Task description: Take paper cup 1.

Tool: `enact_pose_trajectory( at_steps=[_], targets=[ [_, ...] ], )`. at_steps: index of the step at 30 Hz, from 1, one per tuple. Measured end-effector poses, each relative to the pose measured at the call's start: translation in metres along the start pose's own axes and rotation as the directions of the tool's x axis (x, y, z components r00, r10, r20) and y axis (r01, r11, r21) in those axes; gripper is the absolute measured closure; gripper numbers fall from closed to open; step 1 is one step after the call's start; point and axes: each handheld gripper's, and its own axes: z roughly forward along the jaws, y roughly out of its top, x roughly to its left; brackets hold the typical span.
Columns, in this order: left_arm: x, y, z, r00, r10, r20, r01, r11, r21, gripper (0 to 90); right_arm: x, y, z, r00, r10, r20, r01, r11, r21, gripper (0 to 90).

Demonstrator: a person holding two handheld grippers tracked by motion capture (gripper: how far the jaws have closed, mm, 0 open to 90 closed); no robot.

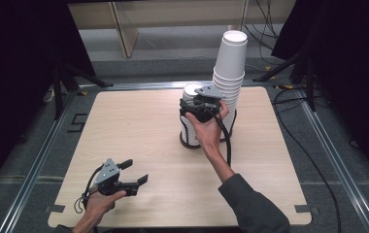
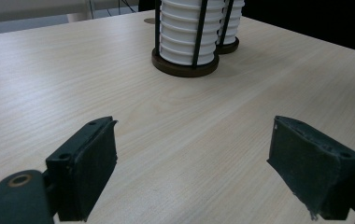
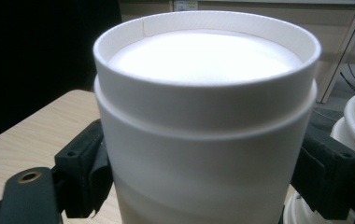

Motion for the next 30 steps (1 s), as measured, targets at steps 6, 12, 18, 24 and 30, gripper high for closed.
enact_pose_trajectory(
  at_steps=[6, 12, 18, 24, 30],
  targets=[
    [0.0, 0.0, 0.001, 1.0, 0.0, 0.005, 0.0, 1.0, -0.006, 14.4, 0.001, 0.004, -0.003, 1.0, 0.004, 0.008, -0.004, 1.0, -0.014, 19.8],
    [0.001, 0.0, 0.0, 1.0, 0.002, 0.004, -0.002, 1.0, 0.0, 14.4, 0.005, 0.019, -0.012, 1.0, -0.006, 0.003, 0.006, 0.998, -0.056, 20.1],
    [0.0, 0.0, 0.001, 1.0, -0.001, 0.007, 0.001, 1.0, -0.008, 14.4, 0.008, 0.043, -0.027, 0.9997, -0.002, -0.022, 0.0, 0.994, -0.105, 20.1],
    [0.0, 0.0, 0.001, 1.0, -0.001, 0.006, 0.001, 1.0, -0.004, 14.4, 0.009, 0.072, -0.05, 0.997, -0.02, -0.075, 0.008, 0.988, -0.156, 20.1],
    [0.0, 0.0, 0.001, 1.0, -0.002, 0.007, 0.002, 1.0, -0.009, 14.3, 0.013, 0.079, -0.075, 0.9841, -0.013, -0.177, -0.018, 0.985, -0.174, 20.1]
  ],
)
